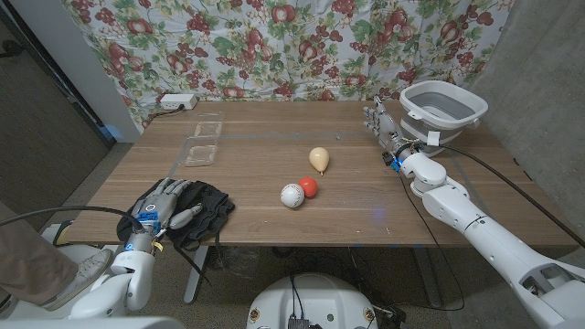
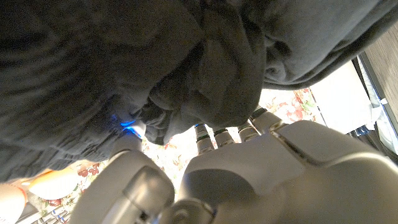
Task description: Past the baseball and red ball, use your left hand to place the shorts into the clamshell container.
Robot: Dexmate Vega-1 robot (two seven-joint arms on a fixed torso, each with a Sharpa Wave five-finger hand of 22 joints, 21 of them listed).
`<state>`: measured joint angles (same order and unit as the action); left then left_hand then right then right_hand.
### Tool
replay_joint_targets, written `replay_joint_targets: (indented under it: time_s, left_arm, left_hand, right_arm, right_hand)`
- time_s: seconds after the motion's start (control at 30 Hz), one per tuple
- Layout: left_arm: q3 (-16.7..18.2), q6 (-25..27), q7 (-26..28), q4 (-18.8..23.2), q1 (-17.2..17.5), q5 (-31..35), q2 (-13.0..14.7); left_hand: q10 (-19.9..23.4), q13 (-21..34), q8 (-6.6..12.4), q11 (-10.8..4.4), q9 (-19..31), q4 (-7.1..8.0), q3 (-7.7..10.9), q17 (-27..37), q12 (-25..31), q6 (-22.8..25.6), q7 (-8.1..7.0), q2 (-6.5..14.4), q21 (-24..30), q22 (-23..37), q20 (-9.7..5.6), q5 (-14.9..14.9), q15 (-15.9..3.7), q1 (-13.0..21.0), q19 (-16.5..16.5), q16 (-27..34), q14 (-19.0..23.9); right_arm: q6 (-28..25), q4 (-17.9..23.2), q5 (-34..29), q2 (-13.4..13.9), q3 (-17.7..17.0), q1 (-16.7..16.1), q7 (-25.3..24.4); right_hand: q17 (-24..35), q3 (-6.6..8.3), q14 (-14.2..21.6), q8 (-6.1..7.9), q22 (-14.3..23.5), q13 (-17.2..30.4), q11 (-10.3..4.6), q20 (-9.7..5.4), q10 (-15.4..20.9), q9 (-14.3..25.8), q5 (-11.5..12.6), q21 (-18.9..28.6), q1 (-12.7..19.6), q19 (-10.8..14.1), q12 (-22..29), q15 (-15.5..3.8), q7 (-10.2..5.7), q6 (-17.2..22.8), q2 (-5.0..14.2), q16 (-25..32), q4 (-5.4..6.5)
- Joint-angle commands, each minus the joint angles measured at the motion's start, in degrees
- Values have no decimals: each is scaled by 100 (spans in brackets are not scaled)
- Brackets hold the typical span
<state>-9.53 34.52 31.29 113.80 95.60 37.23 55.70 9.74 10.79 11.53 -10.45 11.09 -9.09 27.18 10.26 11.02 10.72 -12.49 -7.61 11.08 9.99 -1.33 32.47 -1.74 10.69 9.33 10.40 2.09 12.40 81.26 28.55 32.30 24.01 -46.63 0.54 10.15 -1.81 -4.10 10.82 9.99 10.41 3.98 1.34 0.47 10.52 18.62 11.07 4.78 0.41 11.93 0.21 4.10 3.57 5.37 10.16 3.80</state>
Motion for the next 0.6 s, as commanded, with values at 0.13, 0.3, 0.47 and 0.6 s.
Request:
replay_joint_targets:
  time_s: [0.13,0.3,0.47,0.6]
  left_arm:
    - [-47,195,-52,33,66,-57,124]
    - [-71,276,-107,37,92,-55,157]
    - [-78,332,-143,39,100,-63,176]
    - [-105,344,-187,10,76,-74,203]
  left_hand:
    - [23,29,17,5,19,-23,10,15,40,-38,-15,-9,23,23,-12,62,-966,102,3,25,53]
    - [27,29,11,-3,20,-22,8,16,43,-54,-14,-16,23,23,-4,66,-962,112,3,27,57]
    - [44,29,8,6,20,-22,3,16,54,-71,-14,-30,16,23,14,72,-955,126,-14,28,62]
    - [50,28,12,21,20,-21,0,17,57,-65,-13,-38,11,22,37,75,-943,134,-25,30,64]
  right_arm:
    - [59,74,26,65,-38,-80,32]
    - [21,136,62,90,-54,-115,31]
    - [36,166,38,122,-57,-127,34]
    - [44,174,40,124,-62,-130,33]
  right_hand:
    - [14,10,0,24,28,17,-18,70,36,11,38,21,36,23,17,-15,5,37,30,40,-30]
    - [14,10,-1,25,28,17,-7,66,39,11,37,21,35,25,18,-19,6,43,30,40,-30]
    - [14,10,1,35,28,18,-9,66,39,11,36,21,34,26,18,-18,15,71,32,40,-30]
    - [14,11,1,42,28,18,-6,65,44,11,35,21,34,26,20,-18,16,94,32,40,-30]
